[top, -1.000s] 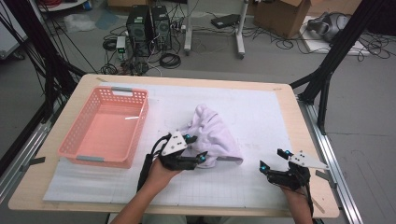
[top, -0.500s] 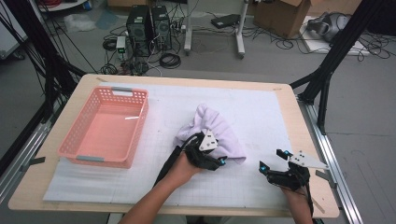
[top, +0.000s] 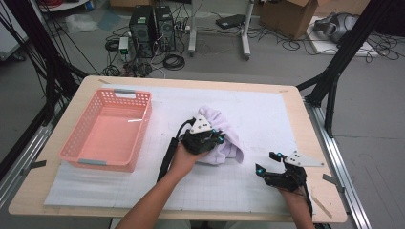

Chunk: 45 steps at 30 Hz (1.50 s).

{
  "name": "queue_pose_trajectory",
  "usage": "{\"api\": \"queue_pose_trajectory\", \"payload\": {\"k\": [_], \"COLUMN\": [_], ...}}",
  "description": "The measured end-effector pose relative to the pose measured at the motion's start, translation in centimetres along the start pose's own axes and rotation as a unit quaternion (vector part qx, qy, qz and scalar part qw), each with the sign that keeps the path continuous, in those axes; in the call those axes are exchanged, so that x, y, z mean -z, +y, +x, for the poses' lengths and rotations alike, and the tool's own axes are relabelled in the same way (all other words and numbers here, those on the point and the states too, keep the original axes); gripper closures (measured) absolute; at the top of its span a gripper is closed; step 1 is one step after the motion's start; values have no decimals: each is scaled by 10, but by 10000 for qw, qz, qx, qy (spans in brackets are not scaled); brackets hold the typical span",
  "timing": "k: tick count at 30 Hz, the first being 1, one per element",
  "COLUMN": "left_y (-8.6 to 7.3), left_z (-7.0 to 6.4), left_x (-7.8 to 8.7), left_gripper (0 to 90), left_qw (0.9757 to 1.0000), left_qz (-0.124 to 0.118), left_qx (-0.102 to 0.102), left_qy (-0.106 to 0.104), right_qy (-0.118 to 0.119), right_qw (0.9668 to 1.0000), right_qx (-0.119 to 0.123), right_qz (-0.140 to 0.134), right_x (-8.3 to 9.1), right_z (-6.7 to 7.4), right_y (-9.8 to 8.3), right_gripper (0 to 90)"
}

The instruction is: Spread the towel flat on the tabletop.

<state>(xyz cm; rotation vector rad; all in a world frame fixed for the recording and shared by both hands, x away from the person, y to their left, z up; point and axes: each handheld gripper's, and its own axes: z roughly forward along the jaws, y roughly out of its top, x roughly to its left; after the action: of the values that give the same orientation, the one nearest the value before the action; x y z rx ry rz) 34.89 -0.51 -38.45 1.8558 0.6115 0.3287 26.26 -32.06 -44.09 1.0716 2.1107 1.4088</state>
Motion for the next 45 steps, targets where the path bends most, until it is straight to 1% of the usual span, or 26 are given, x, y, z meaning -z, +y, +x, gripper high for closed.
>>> {"api": "queue_pose_trajectory", "payload": {"k": [3,5,7,9,10,12,13,15,16,18,19,21,22,23,24,25,26,27,28,29,32,36,38,41,43,45], "left_y": [4,5,6,6,6,7,7,7,7,7,7,7,7,8,9,9,10,11,11,11,11,10,9,9,8,6], "left_z": [9,13,17,20,21,24,26,29,30,33,35,39,40,42,44,46,49,52,55,58,66,73,76,80,82,86], "left_x": [3,6,10,12,14,16,17,20,21,23,23,26,27,28,29,30,32,33,35,37,42,44,43,41,40,39], "left_gripper": [821,821,821,821,821,821,821,821,821,821,821,821,821,821,821,821,821,821,821,821,821,821,821,821,821,821], "left_qw": [9997,9994,9990,9985,9982,9975,9973,9965,9961,9953,9947,9937,9934,9933,9932,9927,9922,9919,9915,9906,9893,9877,9875,9866,9855,9845], "left_qz": [-120,-179,-251,-302,-330,-391,-419,-498,-524,-557,-576,-600,-612,-593,-590,-610,-627,-619,-626,-663,-648,-646,-600,-583,-584,-609], "left_qx": [211,278,320,383,420,501,510,565,580,647,689,732,749,748,742,755,775,786,794,816,885,916,941,953,978,1000], "left_qy": [68,128,184,235,255,300,332,367,406,464,497,600,617,649,675,720,753,785,814,874,963,1087,1114,1190,1261,1305], "right_qy": [352,654,802,840,816,887,889,928,927,837,798,638,626,632,457,346,441,462,548,652,834,1079,1171,1235,1245,1219], "right_qw": [9992,9975,9959,9949,9949,9939,9933,9914,9911,9917,9917,9911,9898,9881,9872,9875,9871,9866,9856,9849,9825,9806,9798,9799,9797,9805], "right_qx": [133,189,306,418,369,292,299,256,247,231,244,373,376,446,580,689,664,652,688,656,706,619,552,476,443,473], "right_qz": [123,184,277,381,465,587,679,882,925,951,977,1109,1221,1330,1414,1376,1389,1421,1443,1461,1510,1513,1527,1493,1510,1468], "right_x": [-9,-16,-24,-34,-39,-50,-56,-69,-75,-87,-94,-109,-117,-124,-128,-129,-129,-129,-128,-125,-109,-78,-60,-35,-20,-6], "right_z": [9,16,23,27,28,26,25,23,23,24,25,26,27,28,31,31,30,31,30,30,29,24,21,19,20,20], "right_y": [4,7,11,15,17,20,22,26,29,35,38,43,44,45,46,48,49,49,49,48,43,28,19,6,0,-4], "right_gripper": [284,343,382,446,491,598,613,603,561,414,393,381,385,434,556,762,822,843,849,853,854,854,854,855,855,854]}}
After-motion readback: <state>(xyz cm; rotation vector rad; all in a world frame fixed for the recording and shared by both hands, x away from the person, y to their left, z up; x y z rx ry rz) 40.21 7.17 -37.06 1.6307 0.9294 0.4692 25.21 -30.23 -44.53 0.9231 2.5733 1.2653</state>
